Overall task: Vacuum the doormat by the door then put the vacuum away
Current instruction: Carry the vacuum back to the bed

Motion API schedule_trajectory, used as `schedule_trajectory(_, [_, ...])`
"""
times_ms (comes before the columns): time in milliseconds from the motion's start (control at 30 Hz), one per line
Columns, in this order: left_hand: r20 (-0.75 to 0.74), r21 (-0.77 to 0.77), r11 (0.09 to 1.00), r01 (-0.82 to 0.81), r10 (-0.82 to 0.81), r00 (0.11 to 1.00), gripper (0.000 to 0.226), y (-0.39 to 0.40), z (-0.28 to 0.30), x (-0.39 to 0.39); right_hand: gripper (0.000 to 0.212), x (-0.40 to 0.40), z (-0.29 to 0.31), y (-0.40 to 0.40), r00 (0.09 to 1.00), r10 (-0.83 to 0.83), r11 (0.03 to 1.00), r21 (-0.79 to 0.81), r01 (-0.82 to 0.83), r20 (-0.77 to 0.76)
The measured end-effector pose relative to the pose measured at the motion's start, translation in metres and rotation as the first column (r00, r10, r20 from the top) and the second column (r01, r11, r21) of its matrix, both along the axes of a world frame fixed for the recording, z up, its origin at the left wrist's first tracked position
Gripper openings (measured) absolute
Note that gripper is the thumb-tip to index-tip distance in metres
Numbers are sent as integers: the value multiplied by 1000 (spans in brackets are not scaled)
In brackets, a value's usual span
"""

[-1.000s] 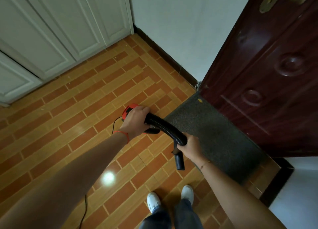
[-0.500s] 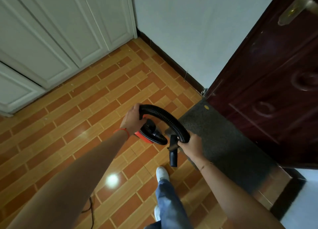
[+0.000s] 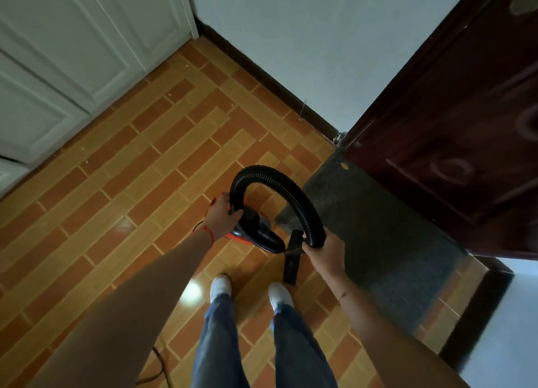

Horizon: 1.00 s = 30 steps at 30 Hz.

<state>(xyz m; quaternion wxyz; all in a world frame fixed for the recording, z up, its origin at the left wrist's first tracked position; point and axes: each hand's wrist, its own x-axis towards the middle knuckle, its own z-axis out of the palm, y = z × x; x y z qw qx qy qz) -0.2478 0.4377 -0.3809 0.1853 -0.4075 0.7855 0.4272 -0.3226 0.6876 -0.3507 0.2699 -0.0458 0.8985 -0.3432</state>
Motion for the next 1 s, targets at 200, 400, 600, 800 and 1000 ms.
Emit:
schedule_trajectory(200, [20,121,991,62,-65,998,61,-22,-38,2,25,8,-23,-23,995,-101,995,24,101,-26])
schedule_trajectory(400, [-6,212,972,96,-97,995,60,-31,-82,9,21,15,-52,-31,985,-163,986,40,165,-54])
schedule_trajectory(600, [5,322,945,63,-69,998,45,-15,-125,14,22,17,-81,-25,978,-189,981,12,191,-91])
schedule_trajectory(800, [-26,362,929,-76,92,995,50,1,-163,17,23,16,-106,-27,972,-195,977,-112,181,-129])
schedule_trajectory(1000, [-165,365,926,-91,160,973,47,9,-183,16,58,19,-138,-35,984,-164,951,-274,141,-64])
